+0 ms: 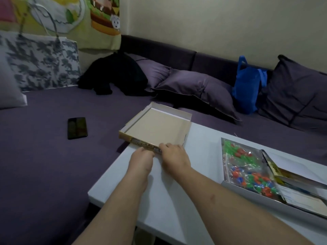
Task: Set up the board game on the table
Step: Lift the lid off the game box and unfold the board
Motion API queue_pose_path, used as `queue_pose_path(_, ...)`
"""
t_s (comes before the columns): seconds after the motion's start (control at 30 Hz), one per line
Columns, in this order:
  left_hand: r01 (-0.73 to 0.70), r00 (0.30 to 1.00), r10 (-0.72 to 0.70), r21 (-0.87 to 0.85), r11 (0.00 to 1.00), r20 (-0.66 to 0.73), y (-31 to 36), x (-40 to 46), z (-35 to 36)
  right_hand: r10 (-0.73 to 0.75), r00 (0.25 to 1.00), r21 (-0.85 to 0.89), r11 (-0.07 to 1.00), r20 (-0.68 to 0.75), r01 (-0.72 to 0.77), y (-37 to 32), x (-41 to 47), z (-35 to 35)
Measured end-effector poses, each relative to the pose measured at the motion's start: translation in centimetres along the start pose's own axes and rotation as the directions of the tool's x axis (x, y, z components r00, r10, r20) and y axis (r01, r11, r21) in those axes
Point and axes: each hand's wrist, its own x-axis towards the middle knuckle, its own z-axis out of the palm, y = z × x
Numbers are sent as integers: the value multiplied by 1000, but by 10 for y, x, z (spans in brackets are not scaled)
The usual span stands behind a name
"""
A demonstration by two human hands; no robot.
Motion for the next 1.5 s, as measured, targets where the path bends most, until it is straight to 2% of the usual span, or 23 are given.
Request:
queue_pose_path(0.23,-19,1000,19,-33,999,-14,-3,18,-1,6,1000,-21,1000,25,-6,1,20,4)
queue_pose_path(0.4,-14,1000,14,-29,999,1,-3,19,9,25,993,0,1000,116,-25,4,30,-3)
queue_pose_path(0.53,-79,997,79,16,997,-15,-2,17,20,-34,999,133,990,-15,36,8,-5,-23)
queue_pose_path(0.63,-131,991,127,118,984,37,-6,8,38,-20,996,238,971,-87,41,27,-63,-42)
queue_pose_path(0.8,-253,941,155,324,912,300,-29,-21,94,156,986,252,958,-56,-137,90,-176,-63)
queue_pose_path(0.93,-402,874,140,530,747,465,-58,-39,140,268,962,229,934,52,-273,151,-246,-72)
queue_pose_path(1.0,-457,854,130,607,649,504,-72,-48,160,312,938,229,912,152,-341,176,-267,-71)
queue_pose_path(1.07,-502,852,178,673,544,492,-81,-60,180,358,903,272,868,240,-416,195,-282,-69)
queue_pose_path(1.1,-499,859,205,676,541,470,-84,-66,189,381,888,309,839,256,-449,202,-288,-68)
queue_pose_path(1.17,-466,867,186,619,632,463,-92,-81,206,443,863,365,783,243,-504,217,-297,-71)
queue_pose_path(1.2,-470,848,149,593,654,509,-97,-91,215,482,845,358,766,232,-535,227,-301,-74)
queue_pose_path(1.23,-508,799,101,576,640,593,-102,-104,224,522,822,336,750,227,-570,238,-306,-79)
queue_pose_path(1.3,-577,646,-69,546,608,760,-114,-131,243,598,761,280,708,251,-648,266,-320,-88)
queue_pose_path(1.33,-585,573,-170,546,600,802,-119,-142,253,628,726,245,684,280,-687,280,-328,-94)
queue_pose_path(1.37,-600,530,-229,552,580,817,-124,-149,262,651,693,219,661,309,-718,293,-335,-98)
queue_pose_path(1.4,-640,525,-213,547,540,824,-128,-151,272,664,672,212,642,327,-737,305,-342,-102)
queue_pose_path(1.43,-685,558,-117,535,495,822,-132,-150,281,670,663,222,628,333,-746,313,-348,-104)
queue_pose_path(1.5,-668,711,180,573,474,680,-130,-139,295,677,672,256,621,302,-741,322,-353,-104)
